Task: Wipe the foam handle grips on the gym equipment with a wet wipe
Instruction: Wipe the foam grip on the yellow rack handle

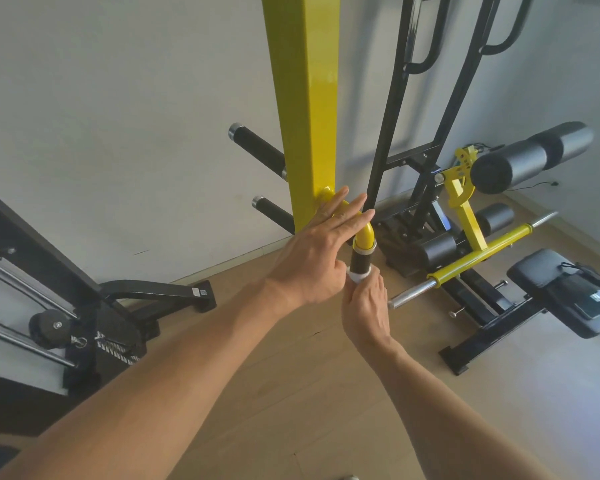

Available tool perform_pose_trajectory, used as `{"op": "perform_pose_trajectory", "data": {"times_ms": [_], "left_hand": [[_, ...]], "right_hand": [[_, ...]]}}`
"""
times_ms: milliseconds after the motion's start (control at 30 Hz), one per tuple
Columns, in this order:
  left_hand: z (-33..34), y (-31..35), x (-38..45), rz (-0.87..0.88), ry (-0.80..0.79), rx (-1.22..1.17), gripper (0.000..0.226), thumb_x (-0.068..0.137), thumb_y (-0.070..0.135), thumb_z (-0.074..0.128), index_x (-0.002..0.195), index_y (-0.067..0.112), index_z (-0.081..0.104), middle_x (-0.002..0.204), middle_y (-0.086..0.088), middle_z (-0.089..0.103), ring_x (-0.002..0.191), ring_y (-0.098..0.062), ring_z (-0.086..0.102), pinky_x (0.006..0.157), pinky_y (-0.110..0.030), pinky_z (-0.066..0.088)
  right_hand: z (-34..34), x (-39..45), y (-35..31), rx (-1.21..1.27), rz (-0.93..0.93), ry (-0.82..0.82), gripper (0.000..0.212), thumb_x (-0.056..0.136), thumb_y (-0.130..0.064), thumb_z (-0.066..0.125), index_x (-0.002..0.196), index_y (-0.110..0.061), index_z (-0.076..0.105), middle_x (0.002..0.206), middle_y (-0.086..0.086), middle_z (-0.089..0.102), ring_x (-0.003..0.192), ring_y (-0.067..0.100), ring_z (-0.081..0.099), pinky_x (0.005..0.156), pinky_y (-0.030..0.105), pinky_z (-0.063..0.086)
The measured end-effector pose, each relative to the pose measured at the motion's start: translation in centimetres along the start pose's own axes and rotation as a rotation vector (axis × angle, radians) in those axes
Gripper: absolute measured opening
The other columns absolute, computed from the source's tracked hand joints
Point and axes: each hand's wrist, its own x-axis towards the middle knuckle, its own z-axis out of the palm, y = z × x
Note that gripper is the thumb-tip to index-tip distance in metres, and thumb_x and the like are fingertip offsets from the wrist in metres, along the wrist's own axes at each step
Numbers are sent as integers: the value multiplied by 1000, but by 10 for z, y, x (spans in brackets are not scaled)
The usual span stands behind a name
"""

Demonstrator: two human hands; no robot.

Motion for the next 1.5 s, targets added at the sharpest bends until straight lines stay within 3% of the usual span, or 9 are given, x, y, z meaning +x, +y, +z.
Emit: {"op": "perform_pose_trajectory", "data": {"times_ms": [67,267,467,667,833,1033,1233,1400,1500], "left_hand": [[1,2,3,-7,-1,-3,82,83,-2,57,155,24,29,166,10,18,155,-11,1,113,-42,39],[4,1,5,4,32,2,82,82,-6,55,155,23,32,165,11,21,155,-9,3,108,-26,35],[1,3,6,-18,0,13,84,81,-4,56,156,25,29,166,12,19,155,-9,1,111,-40,42],[4,4,1,-28,27,-4,82,82,-5,55,155,23,31,166,10,21,155,-10,3,110,-40,43],[4,6,-1,-37,28,16,84,81,-5,57,155,25,30,166,11,19,155,-10,2,108,-39,43],[5,7,-6,-50,53,-13,83,82,-7,54,155,24,31,166,10,20,155,-11,3,108,-38,43],[7,10,-5,-79,49,-1,86,81,-4,56,156,26,27,166,12,17,155,-8,0,107,-41,47],[10,12,-9,-84,89,-21,84,81,-6,54,155,24,31,166,11,19,155,-7,1,108,-34,45],[15,14,-12,-113,109,-24,86,79,-6,54,156,23,29,166,12,17,155,-6,-1,109,-33,45]], "right_hand": [[-4,4,0,3,52,-25,27,101,-33,47,119,-13,44,106,6,55,94,24,50,80,33,38],[-27,23,-32,138,-225,143,33,100,-24,52,129,-10,47,111,-7,47,98,8,43,88,24,34],[-6,7,22,-76,32,-154,22,100,-30,52,110,-12,45,96,2,49,98,32,52,78,33,33],[-29,30,-12,160,-370,28,28,94,-31,44,112,-10,47,99,2,52,86,17,48,75,30,40],[0,4,41,-63,-18,-287,14,98,-32,50,100,-22,40,93,3,53,90,29,55,72,35,40],[-27,29,-6,275,-369,-59,14,97,-37,43,109,-29,41,91,8,59,78,23,56,69,35,46],[0,2,43,-26,-48,-297,15,96,-31,53,101,-27,39,96,8,61,88,29,59,70,40,50],[-38,21,-17,357,-302,-94,19,96,-39,44,107,-53,39,96,7,65,79,23,61,64,32,50],[-35,13,-16,308,-217,-158,31,90,-52,37,107,-27,42,92,7,65,77,26,62,64,36,50]]}}
